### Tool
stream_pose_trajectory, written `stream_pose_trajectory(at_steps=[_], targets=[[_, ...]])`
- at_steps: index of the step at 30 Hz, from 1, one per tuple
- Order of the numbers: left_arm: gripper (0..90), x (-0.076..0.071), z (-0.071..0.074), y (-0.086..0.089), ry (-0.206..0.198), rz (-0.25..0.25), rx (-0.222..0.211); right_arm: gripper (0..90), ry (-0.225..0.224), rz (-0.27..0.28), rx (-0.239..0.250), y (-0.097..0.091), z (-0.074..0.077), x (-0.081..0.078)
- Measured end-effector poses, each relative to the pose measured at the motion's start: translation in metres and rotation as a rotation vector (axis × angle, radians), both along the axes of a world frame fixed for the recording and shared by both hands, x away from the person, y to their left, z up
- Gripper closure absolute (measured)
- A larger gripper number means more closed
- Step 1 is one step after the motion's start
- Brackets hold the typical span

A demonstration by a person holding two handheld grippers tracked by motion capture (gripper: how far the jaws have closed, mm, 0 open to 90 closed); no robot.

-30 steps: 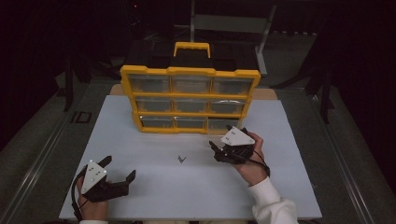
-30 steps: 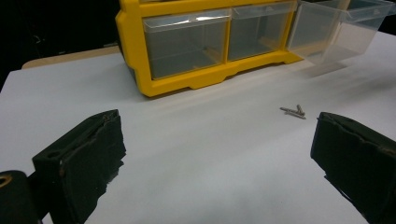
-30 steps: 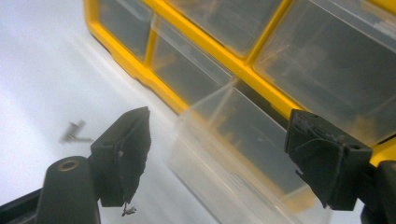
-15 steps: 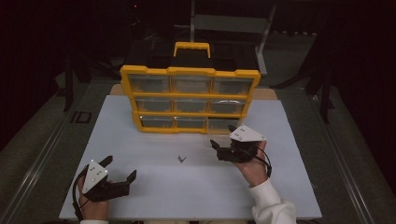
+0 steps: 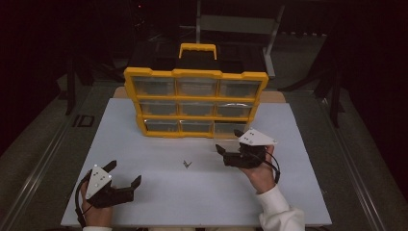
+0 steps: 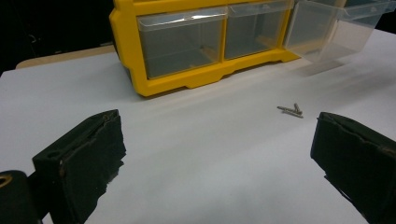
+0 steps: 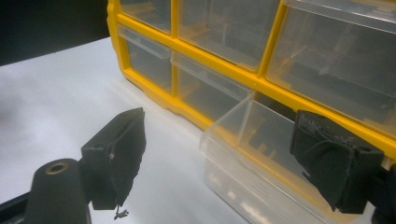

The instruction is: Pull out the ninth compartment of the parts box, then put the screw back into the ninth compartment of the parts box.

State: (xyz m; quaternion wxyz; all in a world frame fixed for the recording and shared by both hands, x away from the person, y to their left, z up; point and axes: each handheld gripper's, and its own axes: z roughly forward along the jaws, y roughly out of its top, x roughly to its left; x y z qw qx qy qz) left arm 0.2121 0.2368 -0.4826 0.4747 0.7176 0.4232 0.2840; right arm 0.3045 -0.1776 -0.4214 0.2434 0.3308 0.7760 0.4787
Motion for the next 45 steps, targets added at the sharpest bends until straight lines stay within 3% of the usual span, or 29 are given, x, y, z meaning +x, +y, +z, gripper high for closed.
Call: stream_pose_trajectory(at_steps=[27, 45], targets=[[2.9, -0.001, 0.001, 0.002, -0.004, 0.003, -0.007, 18.7, 0.026, 0.063, -0.003, 0.017, -0.003, -0.004], [2.9, 0.000, 0.000, 0.002, 0.001, 0.003, -0.009, 19.8, 0.049, 0.123, 0.003, 0.034, 0.004, 0.000]])
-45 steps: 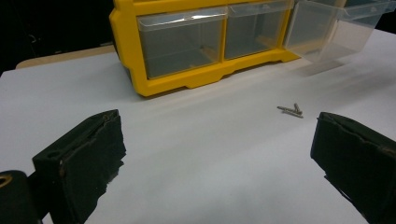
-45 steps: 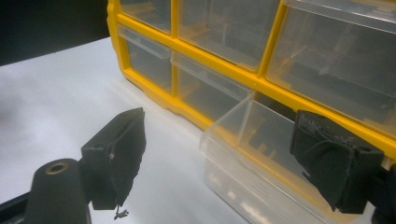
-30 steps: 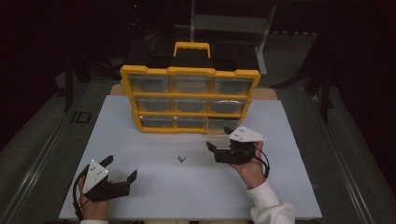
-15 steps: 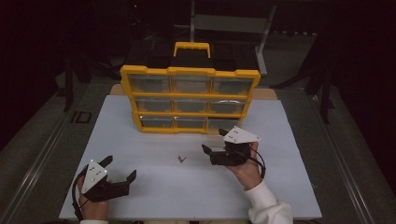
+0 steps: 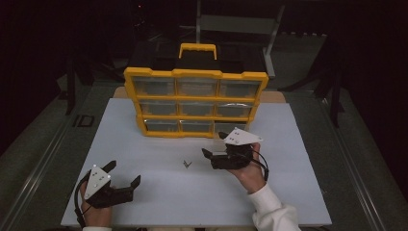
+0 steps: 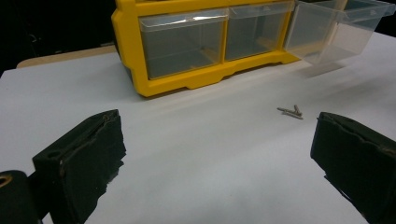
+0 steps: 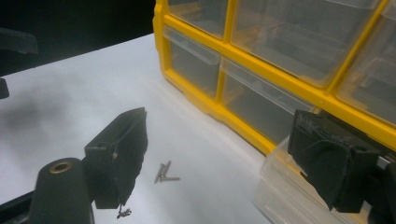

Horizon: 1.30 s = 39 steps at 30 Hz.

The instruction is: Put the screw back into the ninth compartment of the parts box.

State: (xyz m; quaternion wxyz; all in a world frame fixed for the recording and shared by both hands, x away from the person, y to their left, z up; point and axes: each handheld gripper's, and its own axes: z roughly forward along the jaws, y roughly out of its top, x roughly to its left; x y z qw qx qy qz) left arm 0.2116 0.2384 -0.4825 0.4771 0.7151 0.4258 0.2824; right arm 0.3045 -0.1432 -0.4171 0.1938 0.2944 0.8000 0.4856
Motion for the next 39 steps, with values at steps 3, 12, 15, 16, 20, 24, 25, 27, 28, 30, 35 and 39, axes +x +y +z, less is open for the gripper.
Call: stream_pose_trajectory(at_steps=[3, 12, 15, 16, 20, 24, 25, 27, 28, 30, 35, 39], targets=[[2.9, 0.000, 0.000, 0.000, 0.001, 0.000, 0.001, 19.9, -0.001, 0.003, 0.004, 0.002, 0.000, 0.001], [3.0, 0.000, -0.001, -0.001, 0.002, 0.000, 0.001, 20.0, 0.017, 0.019, 0.001, 0.010, -0.002, 0.005], [3.0, 0.000, 0.000, 0.000, 0.001, 0.000, 0.002, 19.9, 0.020, 0.026, -0.007, 0.013, -0.003, 0.006], [2.9, 0.000, 0.000, 0.000, 0.001, 0.000, 0.002, 20.0, 0.020, 0.030, -0.010, 0.014, -0.003, 0.006], [2.9, 0.000, 0.000, 0.000, 0.001, 0.000, 0.002, 20.0, 0.024, 0.045, -0.018, 0.021, -0.003, 0.007], [3.0, 0.000, 0.000, 0.000, 0.000, 0.000, 0.002, 20.0, 0.033, 0.054, -0.024, 0.027, -0.004, 0.009], [3.0, 0.000, 0.000, 0.000, 0.000, 0.000, 0.002, 20.0, 0.039, 0.059, -0.026, 0.028, -0.004, 0.009], [3.0, 0.000, 0.000, 0.000, 0.000, 0.000, 0.002, 20.0, 0.049, 0.059, -0.038, 0.032, -0.006, 0.010], [3.0, 0.000, 0.000, 0.000, 0.000, 0.000, 0.002, 20.0, 0.049, 0.064, -0.047, 0.034, -0.007, 0.011], [3.0, 0.000, 0.000, 0.000, 0.000, 0.000, 0.001, 20.0, 0.056, 0.065, -0.058, 0.037, -0.008, 0.012], [3.0, 0.000, 0.000, 0.000, -0.001, 0.000, 0.000, 20.1, 0.072, 0.073, -0.083, 0.044, -0.010, 0.016], [3.0, 0.000, 0.000, 0.000, 0.000, 0.000, 0.001, 20.8, 0.075, 0.084, -0.100, 0.049, -0.012, 0.019]])
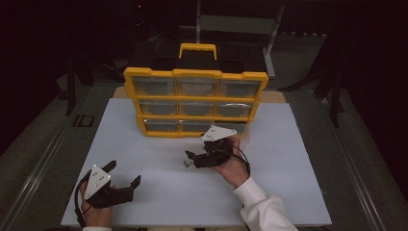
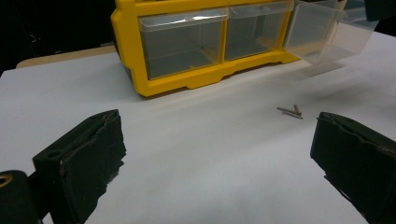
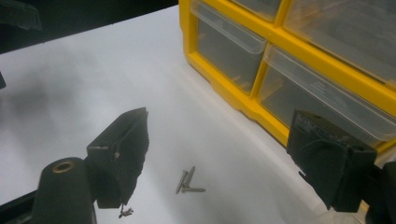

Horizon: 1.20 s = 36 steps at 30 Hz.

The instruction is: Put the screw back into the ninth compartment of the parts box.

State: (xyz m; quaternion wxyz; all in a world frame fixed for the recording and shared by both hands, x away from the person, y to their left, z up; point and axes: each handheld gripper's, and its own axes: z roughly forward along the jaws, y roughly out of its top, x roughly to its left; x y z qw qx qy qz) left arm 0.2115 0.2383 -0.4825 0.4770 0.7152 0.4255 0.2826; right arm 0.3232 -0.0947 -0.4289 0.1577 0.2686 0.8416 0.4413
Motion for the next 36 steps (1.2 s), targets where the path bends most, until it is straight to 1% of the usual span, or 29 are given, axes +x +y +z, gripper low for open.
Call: stream_pose_trajectory(at_steps=[13, 24, 30, 36], targets=[[3.0, 0.000, 0.000, 0.000, -0.001, 0.000, -0.001, 21.4, 0.031, 0.021, -0.055, 0.013, -0.009, 0.007], [3.0, 0.000, 0.000, 0.000, -0.001, -0.001, -0.001, 23.5, 0.085, 0.022, -0.108, 0.022, -0.018, 0.013], [3.0, 0.000, 0.000, 0.000, -0.001, -0.001, -0.002, 23.7, 0.105, 0.022, -0.130, 0.027, -0.023, 0.016], [3.0, 0.000, 0.000, 0.000, -0.001, -0.001, -0.003, 24.4, 0.120, 0.029, -0.164, 0.032, -0.029, 0.019]])
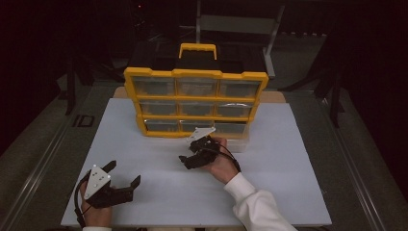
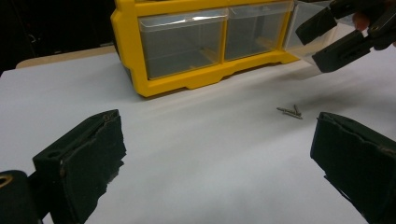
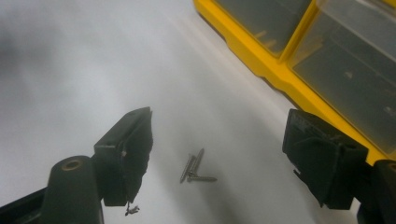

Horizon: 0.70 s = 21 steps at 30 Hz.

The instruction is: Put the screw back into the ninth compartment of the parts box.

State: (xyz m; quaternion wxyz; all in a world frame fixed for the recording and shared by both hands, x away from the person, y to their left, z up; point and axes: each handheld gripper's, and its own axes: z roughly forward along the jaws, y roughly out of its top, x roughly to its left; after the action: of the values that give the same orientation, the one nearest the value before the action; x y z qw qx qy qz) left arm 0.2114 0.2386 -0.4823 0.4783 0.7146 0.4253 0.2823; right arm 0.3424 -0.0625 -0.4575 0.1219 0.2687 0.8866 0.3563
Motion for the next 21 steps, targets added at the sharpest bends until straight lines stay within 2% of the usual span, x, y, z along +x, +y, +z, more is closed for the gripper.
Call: stream_pose_trajectory(at_steps=[13, 21], targets=[[3.0, 0.000, 0.000, 0.000, 0.000, 0.000, 0.000, 26.5, 0.032, -0.016, -0.057, 0.006, -0.011, 0.006], [3.0, 0.000, 0.000, 0.000, 0.000, 0.000, 0.000, 32.3, 0.061, -0.013, -0.096, 0.012, -0.019, 0.009]])
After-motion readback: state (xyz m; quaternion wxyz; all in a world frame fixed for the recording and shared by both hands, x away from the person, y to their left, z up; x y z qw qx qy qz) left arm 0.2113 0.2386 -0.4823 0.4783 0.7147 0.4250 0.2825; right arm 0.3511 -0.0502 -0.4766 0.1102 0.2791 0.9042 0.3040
